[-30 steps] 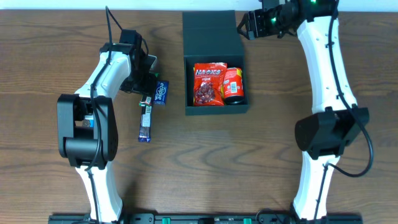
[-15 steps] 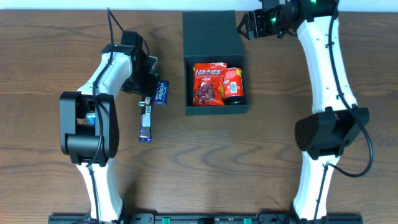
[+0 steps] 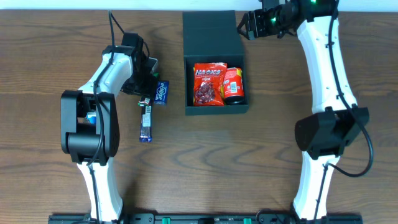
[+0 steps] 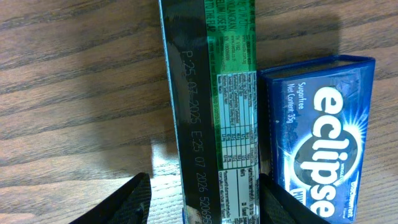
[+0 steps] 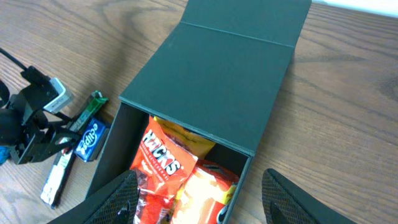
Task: Pack container
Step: 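Grasp the green-and-black bar with the left gripper, then carry the green-and-black bar into the box and release it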
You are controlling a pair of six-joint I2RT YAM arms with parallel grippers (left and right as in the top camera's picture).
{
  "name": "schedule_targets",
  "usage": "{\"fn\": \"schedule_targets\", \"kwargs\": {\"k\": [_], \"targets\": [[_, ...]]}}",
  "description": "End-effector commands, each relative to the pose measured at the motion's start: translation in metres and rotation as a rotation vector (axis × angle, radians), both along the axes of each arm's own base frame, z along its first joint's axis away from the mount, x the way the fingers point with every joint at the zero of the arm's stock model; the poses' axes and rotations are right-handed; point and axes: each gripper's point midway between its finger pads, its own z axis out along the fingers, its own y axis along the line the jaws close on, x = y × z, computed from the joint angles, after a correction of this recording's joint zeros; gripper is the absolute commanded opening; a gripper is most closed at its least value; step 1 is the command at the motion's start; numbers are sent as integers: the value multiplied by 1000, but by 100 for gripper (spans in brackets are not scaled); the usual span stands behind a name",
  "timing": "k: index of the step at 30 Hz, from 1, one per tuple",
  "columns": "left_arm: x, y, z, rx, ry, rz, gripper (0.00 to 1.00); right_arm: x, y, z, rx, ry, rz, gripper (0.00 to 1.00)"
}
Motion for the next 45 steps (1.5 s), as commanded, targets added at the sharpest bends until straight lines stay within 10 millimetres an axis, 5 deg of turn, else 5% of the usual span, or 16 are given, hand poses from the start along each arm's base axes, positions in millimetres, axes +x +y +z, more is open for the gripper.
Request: {"fn": "schedule_targets", "kwargs": {"k": [1, 20, 28, 35, 45], "targets": [[-2, -1, -6, -12, 21, 26, 54, 0, 2, 7, -1, -25, 18, 64], [-1, -1, -6, -12, 18, 25, 54, 0, 2, 7, -1, -28, 18, 64], [-1, -2, -6, -13, 15, 27, 37, 0, 2, 7, -1, -28, 18, 64], [1, -2, -5, -15, 16, 64, 32, 0, 2, 7, -2, -29, 18, 64], [33, -4, 42, -26, -63, 104, 27, 8, -24, 8, 1, -32, -37, 64]]}}
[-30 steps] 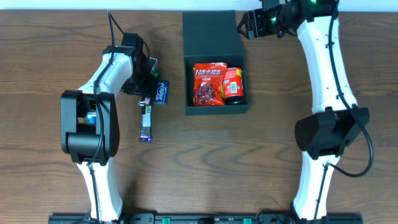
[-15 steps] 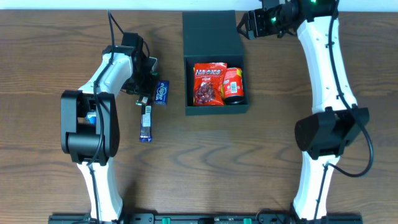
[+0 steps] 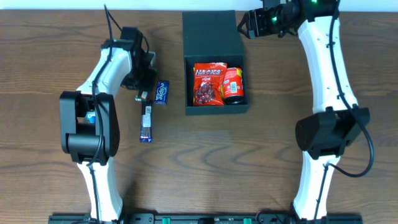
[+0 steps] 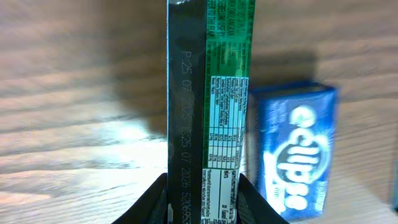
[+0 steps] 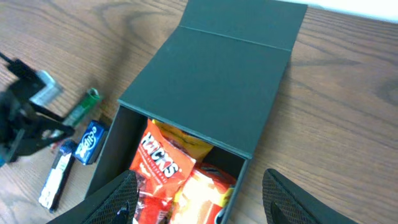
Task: Pack container
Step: 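Carry the green-and-black bar into the box and release it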
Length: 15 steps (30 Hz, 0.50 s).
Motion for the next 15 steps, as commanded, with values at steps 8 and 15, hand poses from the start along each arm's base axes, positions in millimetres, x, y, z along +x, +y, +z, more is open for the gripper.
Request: {"fn": "schedule_targets", "kwargs": {"k": [8, 15], "targets": [[53, -22, 83, -45, -178, 76, 25, 9, -76, 4, 9, 15, -154, 64], [42, -90, 97, -111, -164, 159, 29, 11, -121, 3, 9, 18, -240, 64]]}}
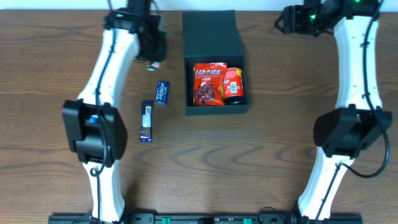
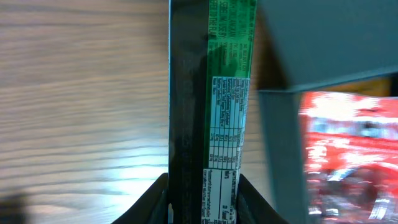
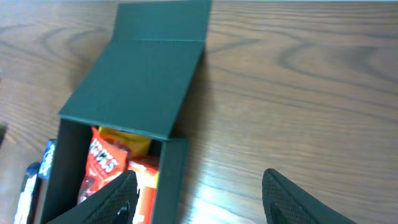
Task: Pack container
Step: 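Carry the green-and-black bar into the box and release it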
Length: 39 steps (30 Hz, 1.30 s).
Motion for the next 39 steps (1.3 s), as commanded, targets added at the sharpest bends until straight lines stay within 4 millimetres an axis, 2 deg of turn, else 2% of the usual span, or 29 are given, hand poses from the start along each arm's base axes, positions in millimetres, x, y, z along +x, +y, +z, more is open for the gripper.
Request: {"fn": "schedule_targets", "kwargs": {"k": [1, 6, 12, 17, 21, 25, 29, 35, 38, 39], "targets": [[-11, -39, -2, -51, 44, 77, 29, 1, -20, 7, 6, -15, -44, 65], [-29, -84, -3, -59, 61, 75, 29, 4, -49, 9, 4, -31, -97, 68], [-51, -108, -7, -52, 112, 241, 27, 2, -76, 9, 2, -34, -147, 71], [-61, -105, -18, 22, 117, 282, 26, 1, -87, 9, -5, -38, -159, 73], [-70, -100, -32, 29, 165, 360, 25, 0, -93, 9, -8, -39, -164, 73], [-77, -98, -48, 37, 194, 365, 27, -1, -103, 9, -8, -39, -182, 73], [-75, -99, -53, 40, 179, 328, 27, -2, -109, 9, -8, -38, -195, 73], [-75, -99, -53, 60, 170, 261, 28, -2, -109, 9, -4, -39, -193, 73], [-75, -97, -53, 68, 168, 264, 34, -2, -108, 9, -4, -37, -191, 74], [-74, -97, -53, 71, 165, 264, 43, -2, -108, 9, -3, -36, -191, 74]]}}
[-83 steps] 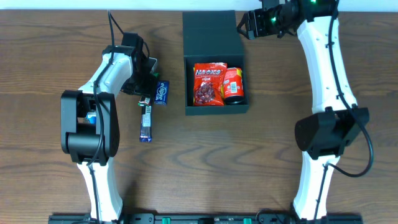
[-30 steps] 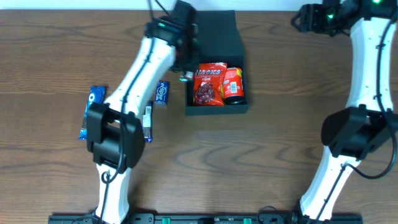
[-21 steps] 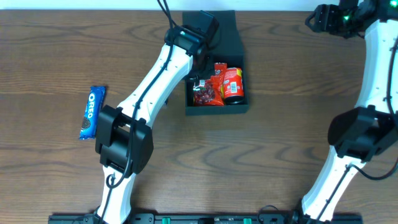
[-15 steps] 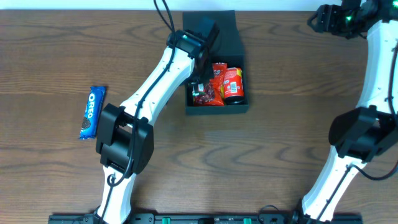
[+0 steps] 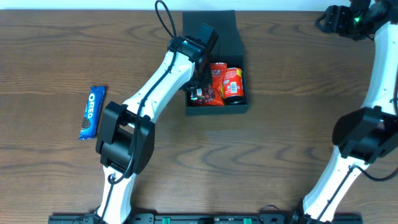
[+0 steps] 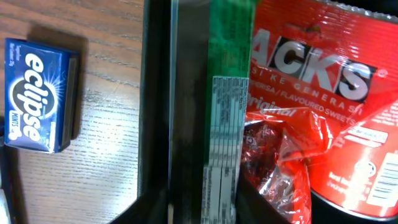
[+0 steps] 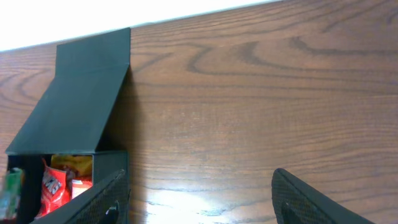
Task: Pack container
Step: 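Carry the green-and-black bar into the box and release it, then move the left gripper to the dark blue bar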
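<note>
My left gripper (image 6: 202,205) is shut on a long green and black stick pack (image 6: 211,124), held lengthwise inside the left side of the dark green box (image 5: 217,111). In the overhead view that gripper (image 5: 198,93) sits low in the box. Beside the pack lies a red Hacks bag (image 6: 298,81), with a red can (image 5: 232,84) to its right. The box lid (image 5: 211,28) stands open at the back. My right gripper (image 7: 199,199) hangs open and empty over bare wood at the far right (image 5: 339,18), well away from the box (image 7: 81,106).
A blue Eclipse mint box (image 6: 37,102) lies on the wood just left of the box wall, hidden under my arm from overhead. A blue Oreo pack (image 5: 92,112) lies at the far left. The table's far edge (image 7: 186,12) runs behind the box.
My left gripper, then holding the stick pack up beside the lid's left edge, now holds it down inside the box's left side. The right gripper sits farther right. An Oreo pack shows at the left.
My left gripper stood open around the stick pack lying beside the Eclipse box. It was then shut on the pack and held it off the table, then held it by the box lid, and now inside the box. The right gripper stayed open and ended farther right.
</note>
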You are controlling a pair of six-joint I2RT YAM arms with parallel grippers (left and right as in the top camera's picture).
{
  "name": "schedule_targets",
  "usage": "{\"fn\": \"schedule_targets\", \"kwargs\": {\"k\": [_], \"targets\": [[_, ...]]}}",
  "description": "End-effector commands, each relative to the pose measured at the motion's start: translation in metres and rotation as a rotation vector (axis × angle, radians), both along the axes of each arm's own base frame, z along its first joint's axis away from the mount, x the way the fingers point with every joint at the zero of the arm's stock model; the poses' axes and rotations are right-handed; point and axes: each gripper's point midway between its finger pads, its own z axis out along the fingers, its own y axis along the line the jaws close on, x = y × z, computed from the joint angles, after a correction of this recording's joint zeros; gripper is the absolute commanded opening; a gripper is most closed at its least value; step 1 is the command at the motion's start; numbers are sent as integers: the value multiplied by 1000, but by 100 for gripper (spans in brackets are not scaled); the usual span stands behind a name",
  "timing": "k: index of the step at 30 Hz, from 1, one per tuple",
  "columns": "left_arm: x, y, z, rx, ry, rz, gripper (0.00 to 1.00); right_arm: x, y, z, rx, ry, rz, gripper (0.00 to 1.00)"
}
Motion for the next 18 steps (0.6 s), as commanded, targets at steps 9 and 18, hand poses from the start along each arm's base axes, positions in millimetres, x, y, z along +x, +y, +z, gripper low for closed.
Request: {"fn": "schedule_targets", "kwargs": {"k": [9, 18], "targets": [[1, 4, -6, 31, 3, -11, 66, -3, 5, 6, 6, -6, 21, 74], [24, 14, 43, 77, -131, -48, 58, -2, 5, 6, 5, -10, 20, 75]]}}
